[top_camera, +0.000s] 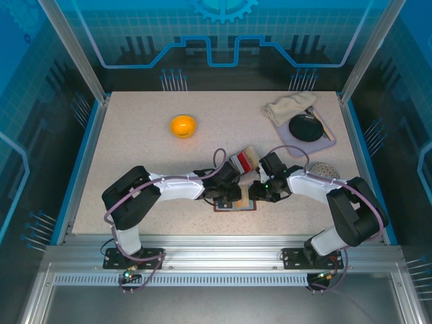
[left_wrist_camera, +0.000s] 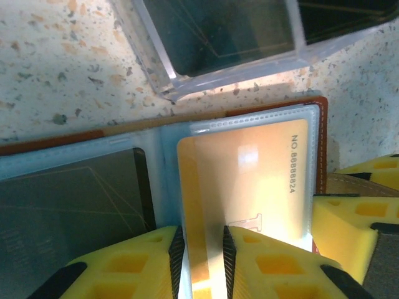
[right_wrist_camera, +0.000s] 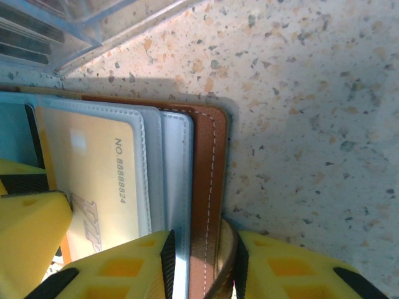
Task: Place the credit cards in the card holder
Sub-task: Insert the credit card into the card slot.
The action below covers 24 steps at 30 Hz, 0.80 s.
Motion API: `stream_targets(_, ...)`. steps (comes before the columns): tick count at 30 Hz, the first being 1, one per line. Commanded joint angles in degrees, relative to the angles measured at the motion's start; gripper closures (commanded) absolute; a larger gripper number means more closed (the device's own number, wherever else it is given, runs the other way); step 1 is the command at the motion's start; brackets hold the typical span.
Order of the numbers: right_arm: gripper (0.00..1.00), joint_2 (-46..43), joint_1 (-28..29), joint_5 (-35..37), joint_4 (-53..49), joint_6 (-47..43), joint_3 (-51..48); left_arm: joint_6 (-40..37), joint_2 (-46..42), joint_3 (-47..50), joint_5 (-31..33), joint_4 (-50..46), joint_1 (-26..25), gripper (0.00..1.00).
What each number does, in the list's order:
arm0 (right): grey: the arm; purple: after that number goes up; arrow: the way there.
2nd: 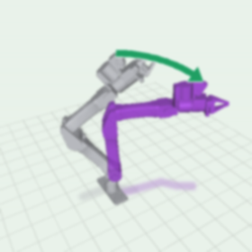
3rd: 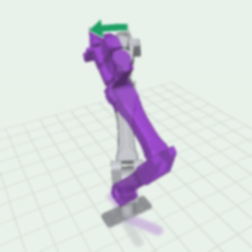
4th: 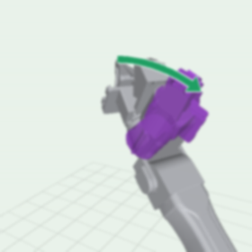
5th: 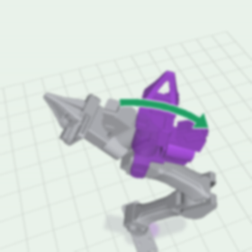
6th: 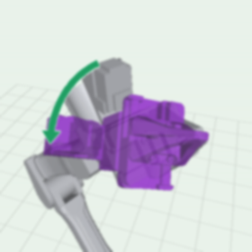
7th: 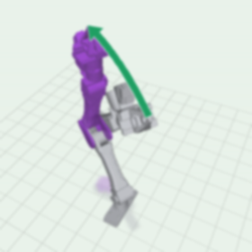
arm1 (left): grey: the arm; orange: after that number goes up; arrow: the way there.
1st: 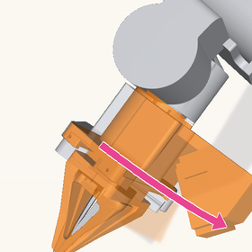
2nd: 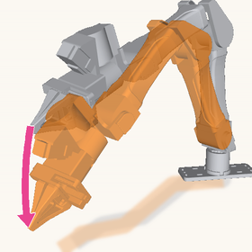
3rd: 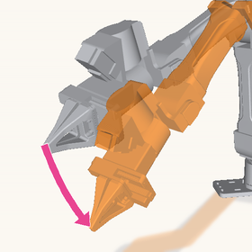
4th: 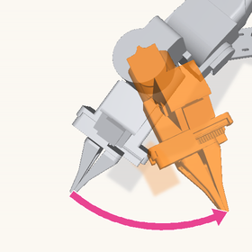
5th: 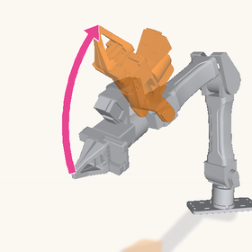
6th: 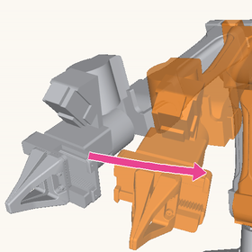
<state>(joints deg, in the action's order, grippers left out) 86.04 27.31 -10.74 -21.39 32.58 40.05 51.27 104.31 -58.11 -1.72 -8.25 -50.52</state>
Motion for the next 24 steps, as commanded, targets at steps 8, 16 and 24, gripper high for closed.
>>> stream_targets(8,0.69,0.09,-0.32,0.72,-2.41,0.4,-1.15,0.94,1.33,0.36,-6.51,7.49,-0.45,0.75)
stream_targets(16,0.64,-1.7,-0.4,2.4,-5.33,0.15,0.99,2.12,-1.83,2.45,-3.67,6.36,-0.5,0.74)
stream_targets(24,0.44,-9.79,-2.94,9.13,-15.07,-3.08,7.53,2.34,-14.62,8.09,4.48,4.73,1.41,0.6)
